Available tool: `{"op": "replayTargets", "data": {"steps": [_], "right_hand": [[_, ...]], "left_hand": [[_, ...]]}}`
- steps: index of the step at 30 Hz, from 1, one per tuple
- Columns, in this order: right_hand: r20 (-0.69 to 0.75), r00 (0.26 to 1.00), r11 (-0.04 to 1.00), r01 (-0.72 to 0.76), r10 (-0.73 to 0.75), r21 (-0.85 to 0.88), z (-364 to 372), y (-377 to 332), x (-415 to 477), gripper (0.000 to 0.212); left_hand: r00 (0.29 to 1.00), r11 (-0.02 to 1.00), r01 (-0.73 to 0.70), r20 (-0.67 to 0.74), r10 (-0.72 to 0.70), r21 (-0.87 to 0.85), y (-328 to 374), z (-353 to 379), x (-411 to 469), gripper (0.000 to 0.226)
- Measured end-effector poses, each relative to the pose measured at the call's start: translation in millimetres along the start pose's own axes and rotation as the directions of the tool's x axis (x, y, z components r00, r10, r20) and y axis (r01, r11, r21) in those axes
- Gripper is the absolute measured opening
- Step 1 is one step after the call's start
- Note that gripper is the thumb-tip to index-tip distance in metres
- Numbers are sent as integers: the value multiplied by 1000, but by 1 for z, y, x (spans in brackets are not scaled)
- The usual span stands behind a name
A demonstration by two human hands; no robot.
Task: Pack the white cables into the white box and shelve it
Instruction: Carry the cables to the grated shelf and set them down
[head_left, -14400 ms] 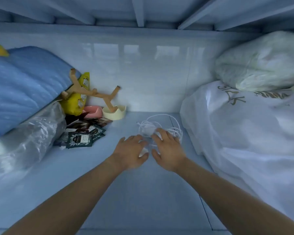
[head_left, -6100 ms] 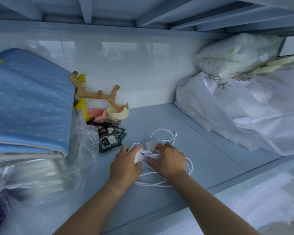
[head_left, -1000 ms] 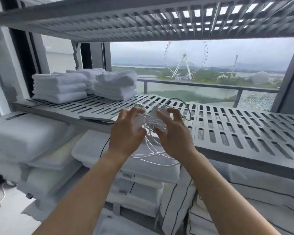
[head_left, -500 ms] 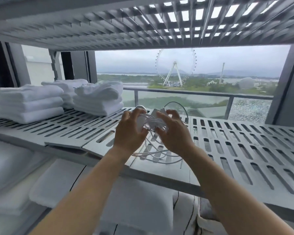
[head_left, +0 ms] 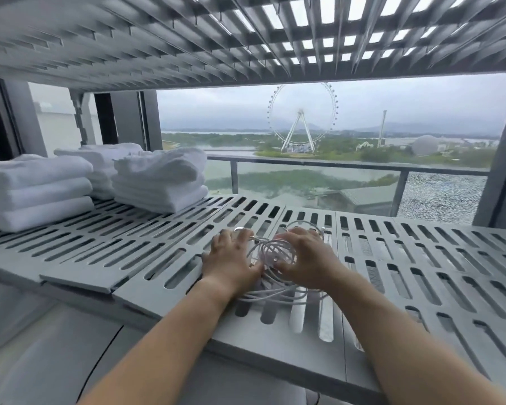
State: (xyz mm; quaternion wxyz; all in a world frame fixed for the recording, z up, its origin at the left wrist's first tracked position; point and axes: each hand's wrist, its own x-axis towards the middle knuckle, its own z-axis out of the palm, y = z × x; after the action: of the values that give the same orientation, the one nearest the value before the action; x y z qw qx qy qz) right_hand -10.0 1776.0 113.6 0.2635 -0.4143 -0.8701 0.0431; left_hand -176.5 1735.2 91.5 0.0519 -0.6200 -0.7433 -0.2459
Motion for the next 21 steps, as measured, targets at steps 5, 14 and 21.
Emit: {"op": "replayTargets", "data": {"steps": [5,14,21], "right_hand": [[-14,1000,1000,-5,5,5,-1,-3,0,61],[-119,993,1000,-11,10,-5,-6,-13,-10,63],[-145,987,997,68,-62,36,-13,-24,-21,55]], "left_hand": [[998,993,-59,-24,57,-107,0,-2,-3,71],[988,977,-126,-114,108,-170,13,-18,-22,62],[983,984,-59,-179,28,-169,17,-37,-54,62]]}}
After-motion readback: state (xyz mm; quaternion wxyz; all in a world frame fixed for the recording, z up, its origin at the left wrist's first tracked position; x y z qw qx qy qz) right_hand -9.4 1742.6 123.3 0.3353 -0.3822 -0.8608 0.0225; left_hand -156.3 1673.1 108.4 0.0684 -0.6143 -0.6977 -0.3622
